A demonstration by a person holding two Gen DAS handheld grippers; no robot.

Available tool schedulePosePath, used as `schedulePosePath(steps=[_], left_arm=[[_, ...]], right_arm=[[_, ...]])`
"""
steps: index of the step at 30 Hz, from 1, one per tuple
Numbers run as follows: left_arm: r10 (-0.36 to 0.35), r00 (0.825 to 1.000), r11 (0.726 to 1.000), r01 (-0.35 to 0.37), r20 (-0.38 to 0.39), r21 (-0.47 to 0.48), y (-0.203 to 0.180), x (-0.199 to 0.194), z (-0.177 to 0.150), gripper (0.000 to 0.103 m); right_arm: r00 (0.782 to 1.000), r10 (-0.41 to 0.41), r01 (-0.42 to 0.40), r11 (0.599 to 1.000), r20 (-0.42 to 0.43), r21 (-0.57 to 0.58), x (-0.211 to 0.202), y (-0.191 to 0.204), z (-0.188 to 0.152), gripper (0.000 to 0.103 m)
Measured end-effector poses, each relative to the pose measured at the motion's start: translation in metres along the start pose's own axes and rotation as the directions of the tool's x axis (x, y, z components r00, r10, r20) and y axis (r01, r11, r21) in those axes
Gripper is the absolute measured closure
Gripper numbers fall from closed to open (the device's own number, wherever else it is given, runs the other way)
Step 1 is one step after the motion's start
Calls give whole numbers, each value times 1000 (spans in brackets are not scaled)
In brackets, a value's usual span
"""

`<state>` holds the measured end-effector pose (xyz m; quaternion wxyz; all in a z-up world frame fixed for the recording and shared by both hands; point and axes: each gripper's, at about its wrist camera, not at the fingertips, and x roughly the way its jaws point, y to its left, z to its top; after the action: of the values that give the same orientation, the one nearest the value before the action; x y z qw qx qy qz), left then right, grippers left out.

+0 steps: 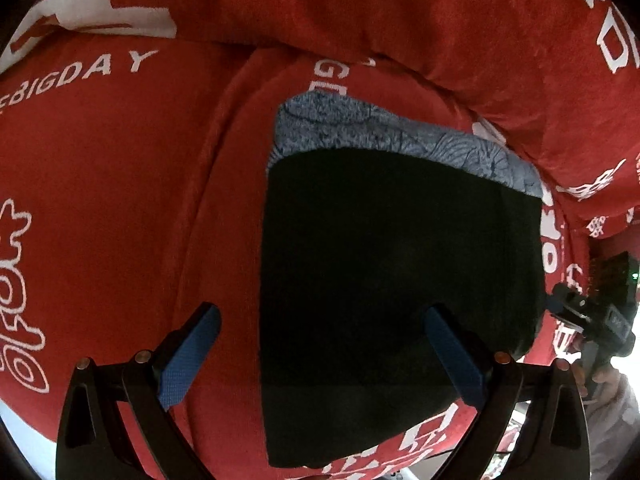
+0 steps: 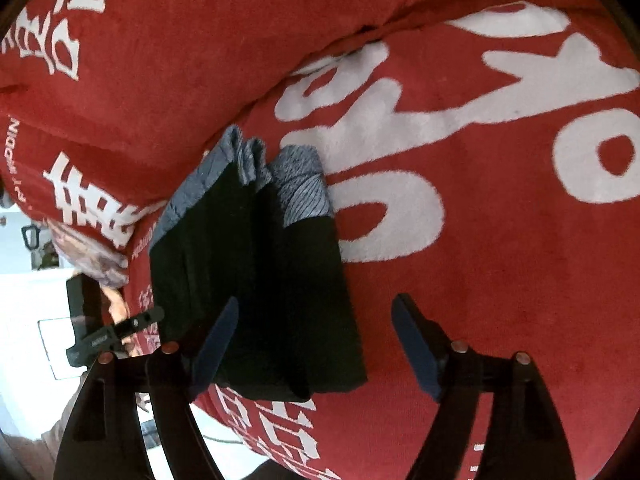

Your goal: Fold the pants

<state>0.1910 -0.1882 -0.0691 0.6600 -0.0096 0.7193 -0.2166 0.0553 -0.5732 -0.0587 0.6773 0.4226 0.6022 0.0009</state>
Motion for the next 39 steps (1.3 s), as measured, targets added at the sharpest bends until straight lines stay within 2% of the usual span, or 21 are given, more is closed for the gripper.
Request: schedulePosePath(steps=[6,11,14,18,21,24,26,29,32,35,39], left_arm=[[-92,994,995,94,-58,26,5,10,10,1],[-98,993,995,99,-71,12,-1,32,16,1],[-132,989,991,132,-67,3,-4,39,18,1],[-141,988,990,142,-61,10,-9,44,21,1],[-143,988,990,143,-59,2,-7,44,19,1],[-129,990,992,129,-53,-3,-7,40,17,2],[-140,990,990,140,-37,17,-14,33,15,16],[-131,991,989,131,-1,67,-20,16,7,30],[-141,990,987,138,22,81,-20,1,-1,37],[-148,989,985,145,29,96,-24,-12,-9,37],[-120,992,983,116,23,145,-31,-27,-28,37]], right_arm=[[997,26,-31,998,-69,-60,13,8,4,21],[993,4,-12,998,-118,-70,31,5,17,21],[990,50,-60,996,-133,-71,36,6,21,21],[985,72,-91,989,-159,-115,49,15,28,20],[983,103,-118,989,-154,-89,54,13,35,20],[986,93,-101,994,-136,-51,51,10,37,29],[987,95,-102,994,-133,-45,48,11,36,43],[986,113,-119,992,-119,-46,41,16,32,54],[984,143,-148,988,-108,-46,30,21,29,59],[980,170,-176,983,-107,-47,20,28,22,61],[975,182,-189,981,-129,-48,11,38,3,61]])
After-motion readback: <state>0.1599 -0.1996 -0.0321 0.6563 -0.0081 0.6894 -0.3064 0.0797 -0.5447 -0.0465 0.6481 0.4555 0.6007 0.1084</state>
